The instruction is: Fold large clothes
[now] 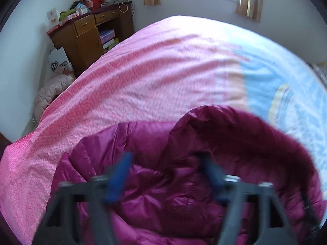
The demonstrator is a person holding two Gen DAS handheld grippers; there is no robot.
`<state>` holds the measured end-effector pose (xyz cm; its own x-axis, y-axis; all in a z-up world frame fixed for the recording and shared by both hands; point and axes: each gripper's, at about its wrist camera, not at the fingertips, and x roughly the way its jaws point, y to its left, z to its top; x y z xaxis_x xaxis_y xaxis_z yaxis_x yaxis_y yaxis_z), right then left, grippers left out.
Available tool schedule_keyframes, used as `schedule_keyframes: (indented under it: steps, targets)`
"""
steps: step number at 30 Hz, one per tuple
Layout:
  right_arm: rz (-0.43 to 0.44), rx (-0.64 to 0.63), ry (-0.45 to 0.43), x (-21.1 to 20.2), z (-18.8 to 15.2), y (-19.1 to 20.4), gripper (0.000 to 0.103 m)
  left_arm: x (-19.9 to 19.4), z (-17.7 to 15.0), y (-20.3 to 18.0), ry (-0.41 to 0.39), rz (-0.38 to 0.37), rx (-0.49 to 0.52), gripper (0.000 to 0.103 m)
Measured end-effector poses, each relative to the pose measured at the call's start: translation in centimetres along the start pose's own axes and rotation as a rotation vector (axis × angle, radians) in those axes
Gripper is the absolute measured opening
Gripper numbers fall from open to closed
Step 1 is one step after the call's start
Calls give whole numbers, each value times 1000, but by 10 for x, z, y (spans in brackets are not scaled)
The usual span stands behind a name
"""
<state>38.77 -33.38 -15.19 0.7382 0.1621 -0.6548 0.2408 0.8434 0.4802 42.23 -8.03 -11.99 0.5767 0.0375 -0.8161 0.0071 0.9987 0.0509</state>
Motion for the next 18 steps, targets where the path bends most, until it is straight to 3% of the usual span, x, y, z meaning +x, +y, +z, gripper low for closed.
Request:
schedule_keyframes:
  steps: [7,13,14,16,17,18]
  targets:
    - [4,7,1,1,1,-1,0,-1,-37,27,-47,-36,-100,44]
    - [-7,17,30,-4,3,-3,3,2,-39,23,-88,-23,-101,48]
    - [-48,15,13,-15,3,-1,8,2,-39,23,-90,-26,-104,48]
    - [-128,25,-134,-47,2,6,20,2,-39,25,-94,-30,-108,48]
    - [-151,31,-237,-66,3,13,20,2,-39,24,-96,-28,-107,48]
    - [-151,18,-276,-74,7,21,20,2,-40,23,-99,-22,-103,48]
